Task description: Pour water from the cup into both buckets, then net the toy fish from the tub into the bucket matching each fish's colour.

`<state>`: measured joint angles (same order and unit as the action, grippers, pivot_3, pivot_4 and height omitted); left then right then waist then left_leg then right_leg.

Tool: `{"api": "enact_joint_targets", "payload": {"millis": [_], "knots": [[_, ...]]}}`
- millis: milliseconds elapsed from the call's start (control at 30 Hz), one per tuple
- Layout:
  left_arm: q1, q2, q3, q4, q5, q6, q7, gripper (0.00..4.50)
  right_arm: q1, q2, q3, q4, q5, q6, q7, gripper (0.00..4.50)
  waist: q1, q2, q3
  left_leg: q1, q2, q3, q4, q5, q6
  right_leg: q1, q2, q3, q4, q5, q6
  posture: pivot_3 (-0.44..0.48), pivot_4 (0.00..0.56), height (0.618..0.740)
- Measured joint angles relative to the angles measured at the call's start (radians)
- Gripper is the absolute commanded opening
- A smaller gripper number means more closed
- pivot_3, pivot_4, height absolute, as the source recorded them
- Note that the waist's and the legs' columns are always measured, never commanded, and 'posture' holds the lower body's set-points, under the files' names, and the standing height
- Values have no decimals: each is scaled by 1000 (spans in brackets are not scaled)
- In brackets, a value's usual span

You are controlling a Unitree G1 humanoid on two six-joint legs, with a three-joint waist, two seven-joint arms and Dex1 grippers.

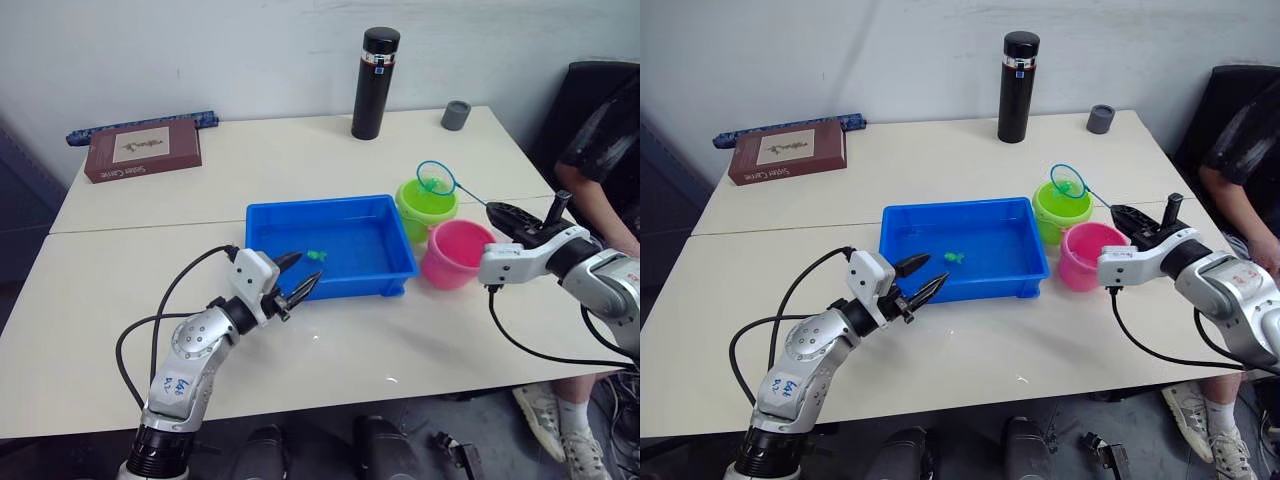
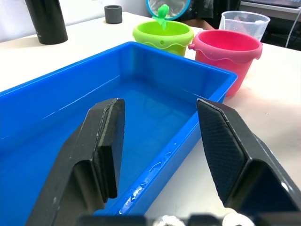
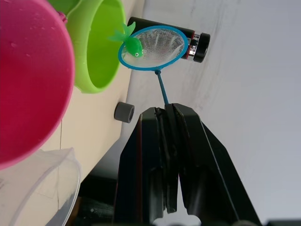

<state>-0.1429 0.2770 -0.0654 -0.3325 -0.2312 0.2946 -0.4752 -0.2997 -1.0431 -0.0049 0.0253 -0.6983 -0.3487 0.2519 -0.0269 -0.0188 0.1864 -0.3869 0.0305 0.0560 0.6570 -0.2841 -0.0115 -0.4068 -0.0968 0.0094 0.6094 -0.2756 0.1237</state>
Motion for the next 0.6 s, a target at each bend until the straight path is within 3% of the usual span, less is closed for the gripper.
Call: {"api": "enact_joint_targets", "payload": {"millis": [600], "knots": [[-2, 3, -2, 0, 0, 3, -1, 2675, -43, -2, 28, 57, -9, -18, -17, 0, 0, 0, 0, 0, 0, 0, 0, 0, 0, 0, 0, 0, 0, 0, 0, 0, 150, 740]]}}
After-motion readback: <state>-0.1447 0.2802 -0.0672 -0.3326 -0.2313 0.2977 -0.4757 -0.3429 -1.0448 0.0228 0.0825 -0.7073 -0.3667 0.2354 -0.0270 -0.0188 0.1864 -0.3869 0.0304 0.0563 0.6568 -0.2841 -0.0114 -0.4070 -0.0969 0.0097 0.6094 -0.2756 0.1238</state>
